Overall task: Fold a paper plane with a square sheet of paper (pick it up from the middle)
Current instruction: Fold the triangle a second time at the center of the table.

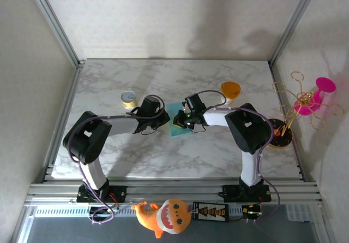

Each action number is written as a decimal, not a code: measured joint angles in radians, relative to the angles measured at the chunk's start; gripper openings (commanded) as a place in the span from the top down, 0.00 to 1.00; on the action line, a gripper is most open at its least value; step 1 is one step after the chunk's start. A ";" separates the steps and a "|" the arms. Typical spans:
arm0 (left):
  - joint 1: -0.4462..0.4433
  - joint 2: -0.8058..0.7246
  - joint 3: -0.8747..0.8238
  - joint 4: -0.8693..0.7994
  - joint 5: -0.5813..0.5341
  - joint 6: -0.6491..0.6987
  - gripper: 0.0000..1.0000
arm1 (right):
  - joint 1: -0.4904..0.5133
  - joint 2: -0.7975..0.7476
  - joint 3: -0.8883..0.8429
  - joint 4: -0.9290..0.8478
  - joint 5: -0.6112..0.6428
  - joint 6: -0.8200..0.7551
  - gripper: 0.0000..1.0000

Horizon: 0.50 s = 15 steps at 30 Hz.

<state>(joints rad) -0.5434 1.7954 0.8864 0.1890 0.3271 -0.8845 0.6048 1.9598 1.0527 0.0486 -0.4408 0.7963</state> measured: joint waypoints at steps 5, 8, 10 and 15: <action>-0.014 0.044 0.023 -0.008 0.018 0.001 0.97 | 0.000 0.000 0.000 0.000 0.000 0.000 0.99; -0.018 0.054 0.037 -0.010 0.018 0.002 0.96 | 0.000 0.000 0.000 0.000 0.000 0.000 0.99; -0.018 0.055 0.038 -0.012 0.018 0.002 0.97 | 0.000 0.000 0.000 0.000 0.000 0.000 0.99; -0.018 0.055 0.043 -0.021 -0.005 0.002 0.96 | 0.000 0.000 0.000 0.000 0.000 0.000 0.99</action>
<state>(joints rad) -0.5613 1.8503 0.9298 0.1680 0.3222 -0.8825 0.6048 1.9598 1.0527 0.0486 -0.4408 0.7959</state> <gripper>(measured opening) 0.046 0.056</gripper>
